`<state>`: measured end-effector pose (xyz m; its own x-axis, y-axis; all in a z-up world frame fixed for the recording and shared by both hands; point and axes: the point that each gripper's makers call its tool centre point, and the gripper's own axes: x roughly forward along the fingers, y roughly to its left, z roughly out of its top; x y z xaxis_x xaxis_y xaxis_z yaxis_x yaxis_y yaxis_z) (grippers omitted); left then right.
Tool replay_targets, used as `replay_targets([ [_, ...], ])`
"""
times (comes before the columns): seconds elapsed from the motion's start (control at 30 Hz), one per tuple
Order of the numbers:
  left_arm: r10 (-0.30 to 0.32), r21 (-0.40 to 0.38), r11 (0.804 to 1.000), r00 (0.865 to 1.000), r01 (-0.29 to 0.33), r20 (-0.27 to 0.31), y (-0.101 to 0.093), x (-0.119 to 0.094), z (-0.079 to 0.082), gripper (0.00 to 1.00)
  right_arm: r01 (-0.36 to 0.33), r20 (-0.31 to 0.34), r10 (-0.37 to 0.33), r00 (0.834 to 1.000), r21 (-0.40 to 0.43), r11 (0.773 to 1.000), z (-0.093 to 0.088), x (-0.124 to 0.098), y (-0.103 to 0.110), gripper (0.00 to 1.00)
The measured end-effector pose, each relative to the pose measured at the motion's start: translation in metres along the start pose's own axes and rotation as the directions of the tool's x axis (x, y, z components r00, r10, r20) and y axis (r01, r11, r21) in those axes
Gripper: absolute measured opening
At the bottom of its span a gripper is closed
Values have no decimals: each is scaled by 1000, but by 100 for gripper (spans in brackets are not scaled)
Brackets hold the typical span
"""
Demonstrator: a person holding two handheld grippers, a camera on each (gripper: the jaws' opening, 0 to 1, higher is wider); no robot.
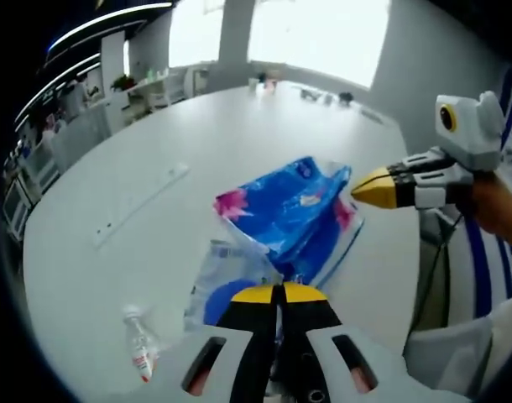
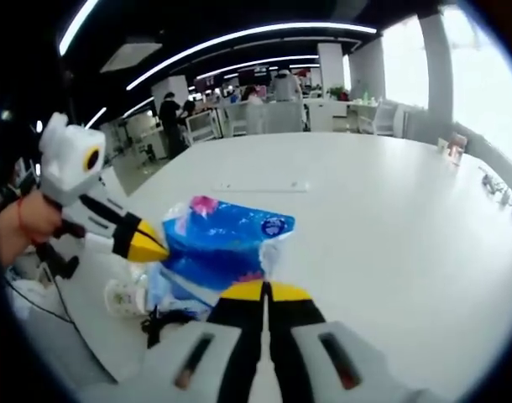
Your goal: Arrange the tabletop items into an orderly group along one side of the table until the central work area is clear of visible clutter.
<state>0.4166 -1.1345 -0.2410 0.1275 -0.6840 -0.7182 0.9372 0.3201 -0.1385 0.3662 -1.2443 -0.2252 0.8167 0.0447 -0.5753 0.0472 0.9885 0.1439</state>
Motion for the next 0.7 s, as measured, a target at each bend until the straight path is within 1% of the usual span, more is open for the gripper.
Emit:
replay_targets([
  [0.2, -6, -3, 1000, 1000, 6, 16, -3, 3, 19, 0, 8, 11, -8, 1000, -15, 1000, 12, -3, -15, 0],
  [0.43, -8, 14, 1000, 1000, 8, 21, -9, 15, 43, 0, 23, 18, -23, 1000, -23, 999, 25, -3, -36, 0],
  [0.5, -11, 19, 1000, 1000, 10, 22, -11, 19, 48, 0, 29, 18, -28, 999, -25, 999, 27, -3, -43, 0],
  [0.7, -18, 23, 1000, 1000, 17, 18, -16, 32, 57, 0, 43, 18, -43, 999, -26, 999, 29, -4, -60, 0],
])
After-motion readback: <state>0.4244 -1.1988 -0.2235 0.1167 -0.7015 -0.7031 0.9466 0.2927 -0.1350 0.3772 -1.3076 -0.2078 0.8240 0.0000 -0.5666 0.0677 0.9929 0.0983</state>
